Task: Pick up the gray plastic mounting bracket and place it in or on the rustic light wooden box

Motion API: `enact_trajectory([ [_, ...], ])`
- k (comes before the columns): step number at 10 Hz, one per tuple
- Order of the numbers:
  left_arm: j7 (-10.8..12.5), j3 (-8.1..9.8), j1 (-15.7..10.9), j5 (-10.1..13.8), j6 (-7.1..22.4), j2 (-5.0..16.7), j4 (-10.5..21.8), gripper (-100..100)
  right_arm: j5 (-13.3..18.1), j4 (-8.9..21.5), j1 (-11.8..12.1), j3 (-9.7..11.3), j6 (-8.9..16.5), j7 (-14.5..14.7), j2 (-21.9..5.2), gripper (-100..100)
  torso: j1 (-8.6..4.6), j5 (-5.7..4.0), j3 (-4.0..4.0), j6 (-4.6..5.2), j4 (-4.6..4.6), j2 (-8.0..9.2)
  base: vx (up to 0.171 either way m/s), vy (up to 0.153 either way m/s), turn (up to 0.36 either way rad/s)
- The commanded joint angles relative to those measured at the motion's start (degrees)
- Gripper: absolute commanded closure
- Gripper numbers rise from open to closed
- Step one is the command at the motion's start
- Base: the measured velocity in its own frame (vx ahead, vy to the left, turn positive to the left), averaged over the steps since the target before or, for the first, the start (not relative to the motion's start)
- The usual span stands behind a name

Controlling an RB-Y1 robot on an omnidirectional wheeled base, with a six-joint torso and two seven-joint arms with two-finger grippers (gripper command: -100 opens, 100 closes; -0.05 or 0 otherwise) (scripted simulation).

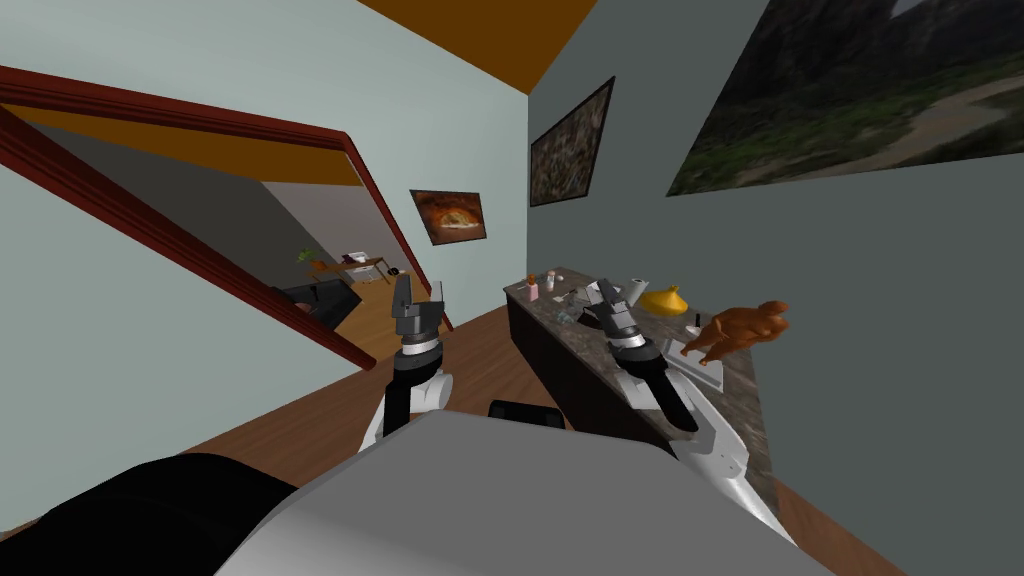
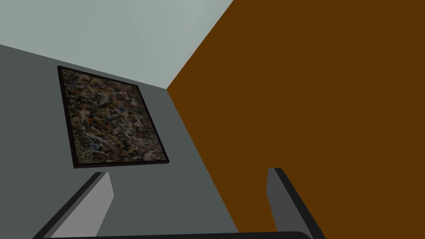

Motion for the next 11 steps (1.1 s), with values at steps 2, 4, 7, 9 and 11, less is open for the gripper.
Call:
enact_trajectory([
  [2,0.0,0.0,0.0,0.0,0.0,0.0,0.0,0,2.6,3.8,-3.5,0.6,1.0,0.6,-3.7,-100,-0.03,-0.01,0.0,0.0,0.0,-0.01,0.065,0.044,0.069],
  [4,0.0,0.0,0.0,0.0,0.0,0.0,0.0,0,4.6,6.9,-5.7,1.0,1.6,1.1,-6.8,-100,0.03,0.01,-0.02,0.0,-0.01,-0.03,0.068,0.056,0.079],
  [7,0.0,0.0,0.0,0.0,0.0,0.0,0.0,0,7.7,11.9,-7.8,1.6,2.1,2.4,-11.8,-100,0.0,0.0,-0.01,0.0,-0.01,-0.01,0.06,0.051,0.091],
  [9,0.0,0.0,0.0,0.0,0.0,0.0,0.0,0,9.9,15.1,-8.5,2.1,2.2,3.7,-15.4,-100,-0.02,0.0,0.02,0.01,0.0,0.04,0.058,0.037,0.108],
  [11,0.0,0.0,0.0,0.0,0.0,0.0,0.0,0,11.0,17.6,-8.6,2.4,2.1,4.4,-17.3,-100,-0.08,-0.02,0.05,0.04,0.01,0.1,0.036,0.023,0.041],
])
